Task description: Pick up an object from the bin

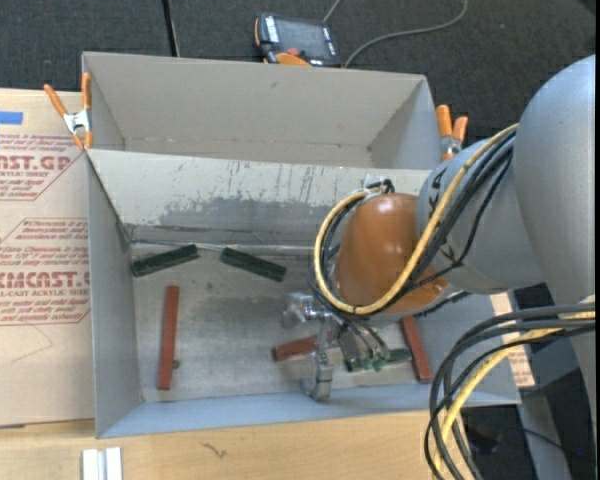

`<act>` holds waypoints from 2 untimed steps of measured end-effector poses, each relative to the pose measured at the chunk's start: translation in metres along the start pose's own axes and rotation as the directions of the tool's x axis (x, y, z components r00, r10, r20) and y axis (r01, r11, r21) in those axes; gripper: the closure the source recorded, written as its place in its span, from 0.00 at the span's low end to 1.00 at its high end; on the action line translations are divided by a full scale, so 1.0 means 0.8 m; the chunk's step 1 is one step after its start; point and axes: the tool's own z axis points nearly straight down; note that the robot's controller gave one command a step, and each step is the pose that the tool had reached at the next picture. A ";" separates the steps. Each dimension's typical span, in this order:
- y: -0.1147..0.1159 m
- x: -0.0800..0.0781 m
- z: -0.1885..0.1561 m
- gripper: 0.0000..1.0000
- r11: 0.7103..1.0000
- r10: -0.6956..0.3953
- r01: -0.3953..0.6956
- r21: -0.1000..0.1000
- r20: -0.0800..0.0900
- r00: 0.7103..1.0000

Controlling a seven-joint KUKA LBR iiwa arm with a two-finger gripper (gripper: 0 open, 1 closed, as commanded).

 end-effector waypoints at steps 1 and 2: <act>0.001 -0.002 -0.005 1.00 1.000 -0.002 0.002 -0.001 0.003 1.000; -0.035 -0.014 -0.181 1.00 0.999 -0.033 0.033 0.001 0.010 0.999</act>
Offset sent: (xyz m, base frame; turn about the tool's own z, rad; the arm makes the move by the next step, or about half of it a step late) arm 0.0000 0.0000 0.0000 0.0000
